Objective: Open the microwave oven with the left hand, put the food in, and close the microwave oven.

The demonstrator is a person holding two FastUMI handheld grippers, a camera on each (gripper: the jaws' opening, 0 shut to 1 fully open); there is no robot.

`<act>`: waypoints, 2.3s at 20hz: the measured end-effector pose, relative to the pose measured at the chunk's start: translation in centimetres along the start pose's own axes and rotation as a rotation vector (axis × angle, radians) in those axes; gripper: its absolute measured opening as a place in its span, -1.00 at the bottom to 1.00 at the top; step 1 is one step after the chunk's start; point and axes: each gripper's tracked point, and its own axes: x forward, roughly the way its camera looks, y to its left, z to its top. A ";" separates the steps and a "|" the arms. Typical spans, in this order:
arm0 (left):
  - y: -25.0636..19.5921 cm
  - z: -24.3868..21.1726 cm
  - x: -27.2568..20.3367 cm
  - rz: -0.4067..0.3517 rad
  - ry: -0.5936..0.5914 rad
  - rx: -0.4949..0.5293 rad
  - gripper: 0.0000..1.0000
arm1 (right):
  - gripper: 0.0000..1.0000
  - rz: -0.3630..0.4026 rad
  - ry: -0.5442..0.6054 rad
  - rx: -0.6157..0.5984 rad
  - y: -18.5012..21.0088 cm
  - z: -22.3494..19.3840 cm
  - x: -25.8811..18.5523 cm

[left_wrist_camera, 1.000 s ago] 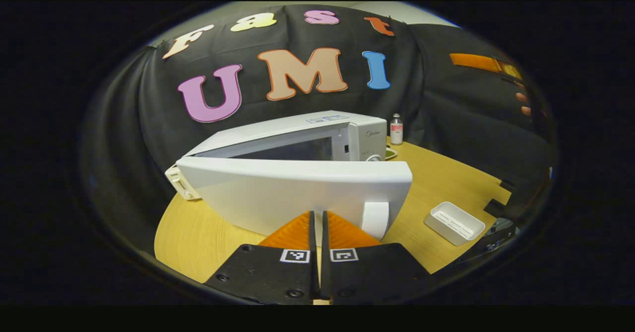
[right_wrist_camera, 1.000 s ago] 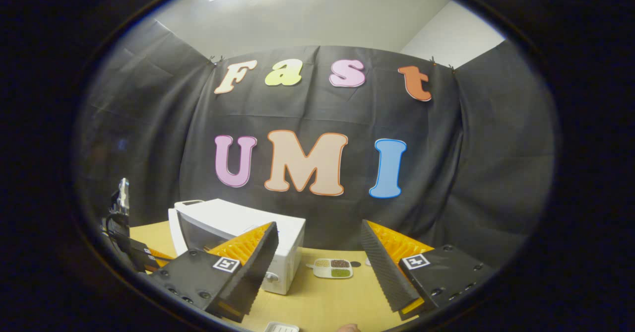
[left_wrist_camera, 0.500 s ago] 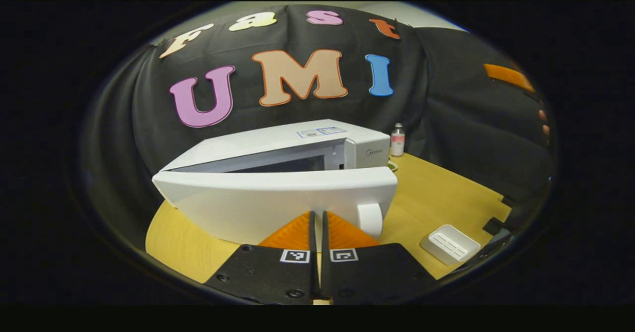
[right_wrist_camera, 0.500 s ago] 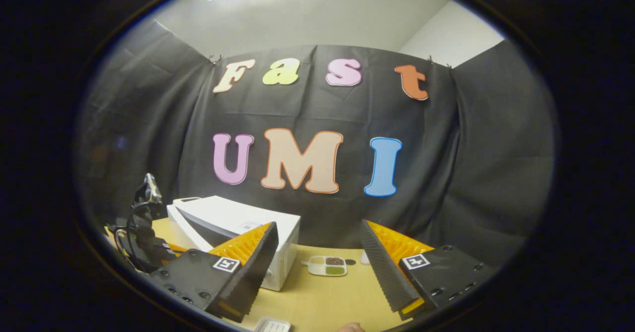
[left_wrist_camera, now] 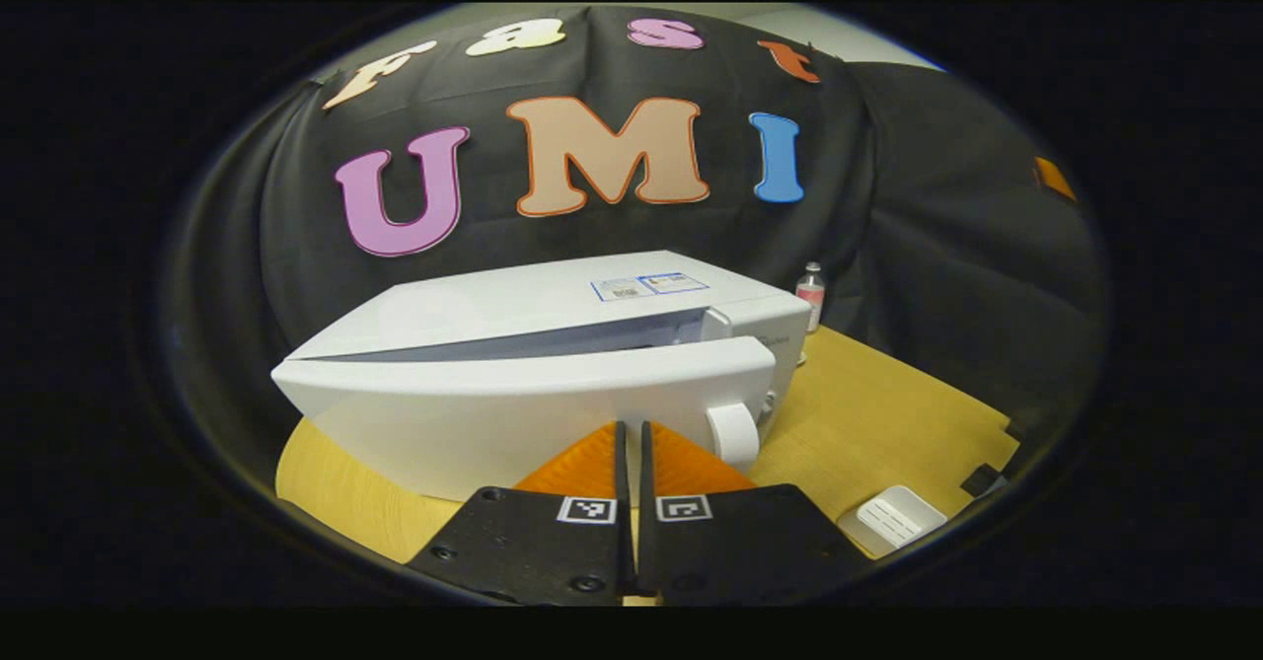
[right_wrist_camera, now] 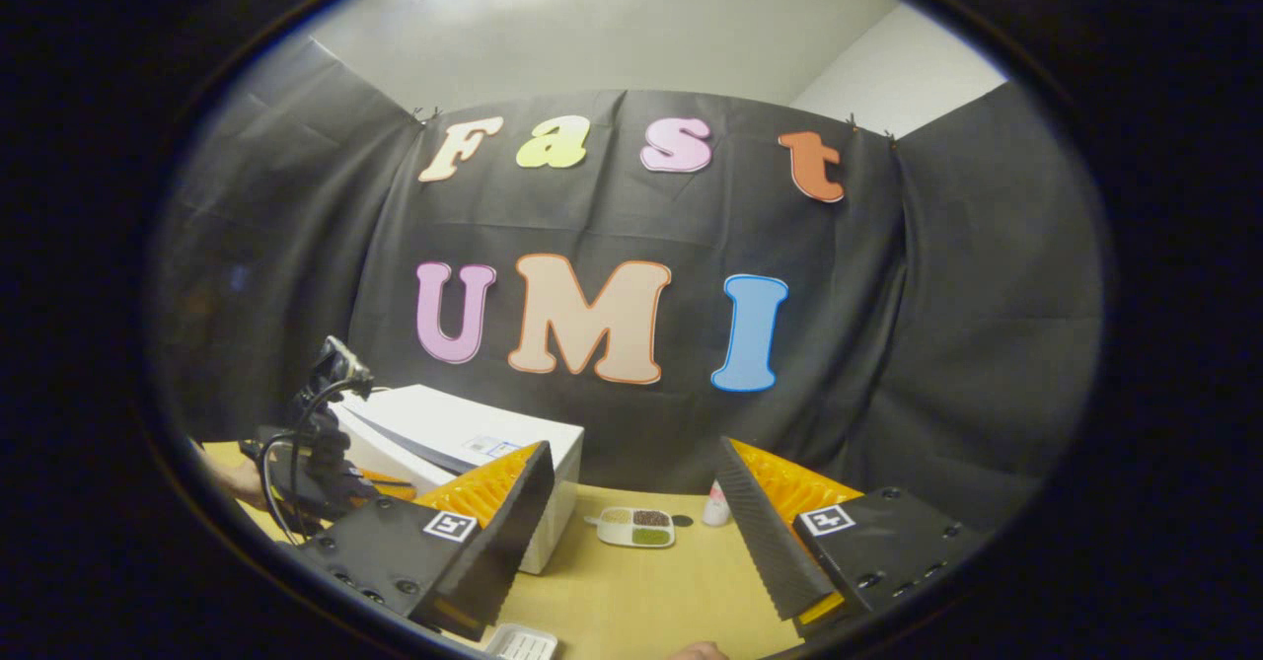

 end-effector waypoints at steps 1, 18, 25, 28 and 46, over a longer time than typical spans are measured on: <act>0.0 0.3 0.5 0.004 -0.002 -0.004 -0.99 | 0.93 0.000 0.001 -0.005 -0.2 0.0 -0.1; -1.0 1.7 3.6 -0.005 -0.027 0.049 -0.94 | 0.94 -0.013 0.019 -0.003 -1.2 -0.9 0.5; -1.3 5.6 -0.8 -0.036 -0.131 0.036 -0.92 | 0.93 0.003 0.016 0.021 0.3 -0.7 0.9; 0.6 7.5 -4.3 0.007 -0.172 0.006 -0.95 | 0.94 0.027 0.004 0.041 1.7 0.0 1.3; 6.9 17.1 -20.8 0.237 -0.374 -0.133 0.92 | 0.93 0.051 -0.057 0.074 3.4 4.0 -0.3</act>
